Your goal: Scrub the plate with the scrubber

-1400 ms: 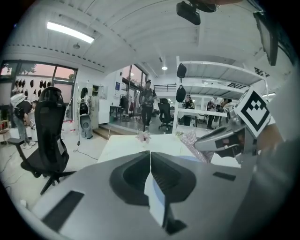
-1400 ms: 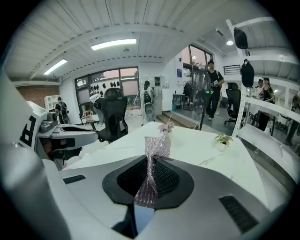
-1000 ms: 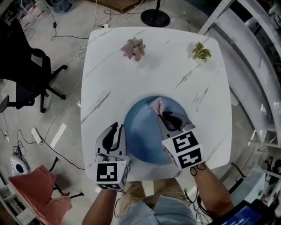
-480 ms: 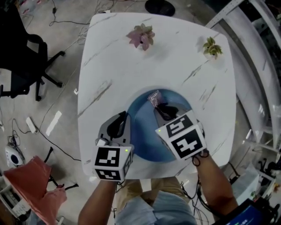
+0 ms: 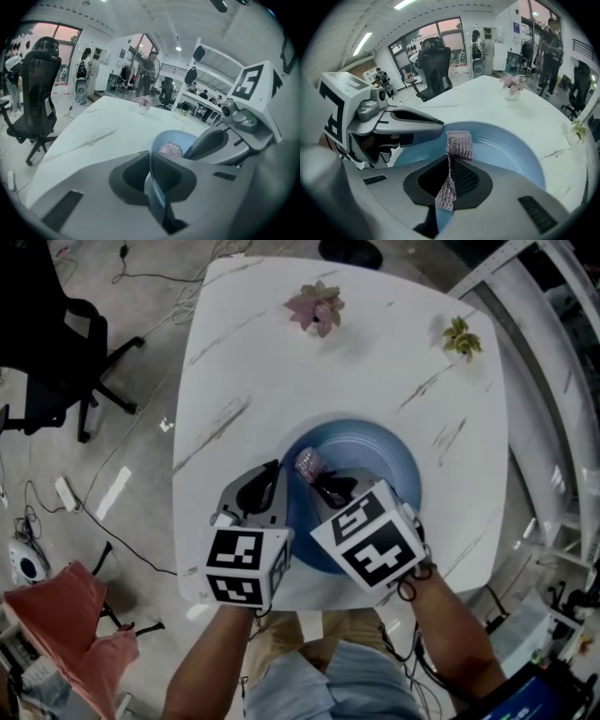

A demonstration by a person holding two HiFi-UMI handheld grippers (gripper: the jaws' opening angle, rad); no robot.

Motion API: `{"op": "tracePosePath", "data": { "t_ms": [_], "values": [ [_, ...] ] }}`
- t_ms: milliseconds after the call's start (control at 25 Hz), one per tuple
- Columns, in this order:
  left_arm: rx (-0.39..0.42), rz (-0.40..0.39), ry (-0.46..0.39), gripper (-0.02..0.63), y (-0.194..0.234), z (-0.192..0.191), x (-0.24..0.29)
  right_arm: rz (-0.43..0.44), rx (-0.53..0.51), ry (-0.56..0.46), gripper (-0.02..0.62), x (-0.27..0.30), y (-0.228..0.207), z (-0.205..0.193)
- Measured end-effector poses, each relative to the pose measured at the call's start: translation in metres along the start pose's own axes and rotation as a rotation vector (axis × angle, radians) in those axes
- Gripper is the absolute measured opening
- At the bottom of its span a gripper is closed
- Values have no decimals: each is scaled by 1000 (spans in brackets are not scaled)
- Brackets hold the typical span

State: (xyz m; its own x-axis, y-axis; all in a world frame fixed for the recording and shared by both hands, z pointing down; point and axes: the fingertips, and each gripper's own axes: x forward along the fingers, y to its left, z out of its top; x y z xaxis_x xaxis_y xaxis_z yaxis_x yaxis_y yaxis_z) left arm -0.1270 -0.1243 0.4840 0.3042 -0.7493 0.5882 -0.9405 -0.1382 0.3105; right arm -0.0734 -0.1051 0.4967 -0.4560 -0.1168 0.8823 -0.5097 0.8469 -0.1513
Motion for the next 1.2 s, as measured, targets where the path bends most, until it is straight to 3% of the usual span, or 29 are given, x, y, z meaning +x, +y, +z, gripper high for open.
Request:
{"op": "tracePosePath", "data": {
  "t_ms": [640, 920, 1200],
  "values": [
    [-18, -2, 32, 17, 2, -4, 1, 228, 7, 92, 35, -6, 76, -48],
    [-11, -7, 46, 17, 3, -5, 2, 225, 87, 141, 35, -18, 69, -72],
    [-9, -8, 54, 17, 5, -6, 2, 153, 190, 170, 35, -36, 36, -101]
  ]
}}
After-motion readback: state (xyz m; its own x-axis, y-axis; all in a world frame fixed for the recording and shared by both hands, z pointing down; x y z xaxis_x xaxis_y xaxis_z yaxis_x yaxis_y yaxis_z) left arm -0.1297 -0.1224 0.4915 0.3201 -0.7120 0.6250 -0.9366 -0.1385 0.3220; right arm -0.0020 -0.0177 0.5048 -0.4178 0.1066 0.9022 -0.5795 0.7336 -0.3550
